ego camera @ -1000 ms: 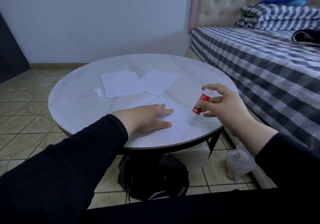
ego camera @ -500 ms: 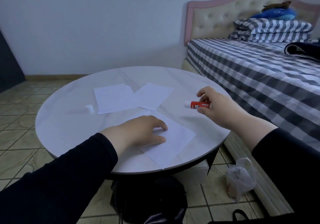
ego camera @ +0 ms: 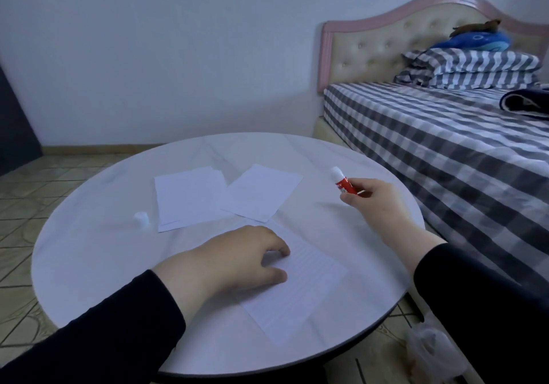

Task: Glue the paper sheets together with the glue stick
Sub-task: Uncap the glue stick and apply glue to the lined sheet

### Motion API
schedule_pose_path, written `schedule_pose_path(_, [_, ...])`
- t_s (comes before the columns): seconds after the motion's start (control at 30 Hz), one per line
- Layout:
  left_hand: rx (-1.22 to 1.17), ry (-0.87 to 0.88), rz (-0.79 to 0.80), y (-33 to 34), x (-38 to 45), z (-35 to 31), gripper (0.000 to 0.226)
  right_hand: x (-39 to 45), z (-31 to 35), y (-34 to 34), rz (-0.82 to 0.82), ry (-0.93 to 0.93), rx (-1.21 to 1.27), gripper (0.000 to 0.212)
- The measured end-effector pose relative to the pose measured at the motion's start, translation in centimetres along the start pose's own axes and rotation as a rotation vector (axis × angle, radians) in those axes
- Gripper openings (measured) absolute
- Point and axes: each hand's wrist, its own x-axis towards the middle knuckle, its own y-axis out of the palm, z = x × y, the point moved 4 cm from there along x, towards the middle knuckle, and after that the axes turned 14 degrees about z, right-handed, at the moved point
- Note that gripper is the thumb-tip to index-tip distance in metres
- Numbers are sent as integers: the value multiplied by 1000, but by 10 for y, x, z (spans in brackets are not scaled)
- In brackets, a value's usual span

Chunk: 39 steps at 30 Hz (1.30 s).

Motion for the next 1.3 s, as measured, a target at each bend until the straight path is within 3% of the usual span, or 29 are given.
schedule_pose_path(0.2, [-17,33,-5,0,5,5,41,20,-15,15,-37,15,183,17])
schedule_pose_path(0.43, [-2,69,-12,-1,4,5,43,29,-29,17,-99,36,231,21])
schedule_pose_path(0.77, [-41,72,-16,7,-8,9,42,21,-37,18,-58,72,172,51])
schedule_pose_path(0.93, [-68,48,5,9,-18,13,42,-17,-19,21,-125,-13,-143,10])
schedule_pose_path(1.03, [-81,33,30,9,-24,17,40,-31,-4,40,58,-159,-257,10])
schedule_pose_path(1.2, [-188,65,43,6,-35,27,34,-34,25,74,380,-326,-476,34])
schedule_pose_path(1.3, [-331,41,-61,4,-39,46,27,-30,36,92,550,-360,-561,41])
